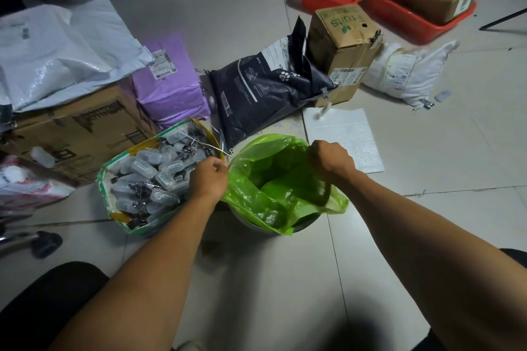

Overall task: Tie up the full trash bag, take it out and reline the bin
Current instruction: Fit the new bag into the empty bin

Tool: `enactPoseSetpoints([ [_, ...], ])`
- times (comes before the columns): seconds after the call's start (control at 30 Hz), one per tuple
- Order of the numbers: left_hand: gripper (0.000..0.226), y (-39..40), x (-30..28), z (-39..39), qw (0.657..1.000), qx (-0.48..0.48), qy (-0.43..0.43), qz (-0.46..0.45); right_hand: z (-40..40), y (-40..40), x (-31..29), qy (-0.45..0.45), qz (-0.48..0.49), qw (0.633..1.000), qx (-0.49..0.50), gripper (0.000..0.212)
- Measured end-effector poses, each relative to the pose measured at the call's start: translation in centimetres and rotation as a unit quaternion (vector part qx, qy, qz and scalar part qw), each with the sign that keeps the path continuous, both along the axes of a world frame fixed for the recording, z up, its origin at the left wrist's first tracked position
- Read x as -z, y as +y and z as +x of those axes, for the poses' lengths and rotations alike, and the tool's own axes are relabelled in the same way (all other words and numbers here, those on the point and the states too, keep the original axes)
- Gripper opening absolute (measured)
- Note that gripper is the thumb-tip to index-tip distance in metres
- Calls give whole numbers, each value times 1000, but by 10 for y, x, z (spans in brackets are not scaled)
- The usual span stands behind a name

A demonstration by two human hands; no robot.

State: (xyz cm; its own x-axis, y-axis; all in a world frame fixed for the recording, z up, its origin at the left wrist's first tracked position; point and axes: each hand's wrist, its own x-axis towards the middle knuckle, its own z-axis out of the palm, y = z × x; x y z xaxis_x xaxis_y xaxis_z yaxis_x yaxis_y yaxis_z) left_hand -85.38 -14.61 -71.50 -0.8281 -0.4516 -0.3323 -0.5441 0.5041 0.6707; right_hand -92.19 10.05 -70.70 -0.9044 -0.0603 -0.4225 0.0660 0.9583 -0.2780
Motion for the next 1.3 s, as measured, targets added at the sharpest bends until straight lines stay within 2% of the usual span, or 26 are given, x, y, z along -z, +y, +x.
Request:
enactPoseSetpoints([
  [0.1,20,4,-2,0,1000,-17,6,-14,5,3,1,9,-6,999,32,15],
  [0.2,36,7,-3,-1,1000,-13,-3,-9,9,5,4,24,-23,997,71,5],
  [0.3,47,11,-3,0,999,5,-26,-27,12,6,6,37,-48,993,99,9],
  [0.4,39,15,-4,0,997,9,-13,-72,12,8,7,34,-65,992,104,19],
  [0.47,30,13,-3,0,997,11,15,-76,11,9,5,33,-70,992,105,22],
  [0.5,34,10,-2,1,997,12,19,-69,11,10,5,32,-72,991,108,23],
  [0.6,38,-1,3,5,999,-12,30,17,12,10,3,30,-73,990,119,23],
  [0.73,17,-5,1,13,977,-95,43,185,14,8,0,24,-76,989,122,25],
  [0.9,15,-6,-16,16,902,-172,28,394,16,5,0,28,-73,989,123,23],
  [1.0,18,-1,-23,11,867,-200,15,455,17,5,1,30,-72,989,125,21],
  [1.07,22,2,-20,9,876,-202,-12,437,17,5,2,33,-70,989,123,22],
  [1.13,26,4,-12,10,917,-163,-43,361,17,6,4,33,-72,989,123,23],
  [1.2,32,2,-2,15,981,-67,-48,173,17,6,5,34,-73,989,121,23],
  [1.27,35,-1,7,22,998,31,-53,-14,18,8,9,44,-81,988,121,22],
  [1.3,35,-2,11,25,995,51,-58,-56,19,8,11,52,-86,988,119,22],
])
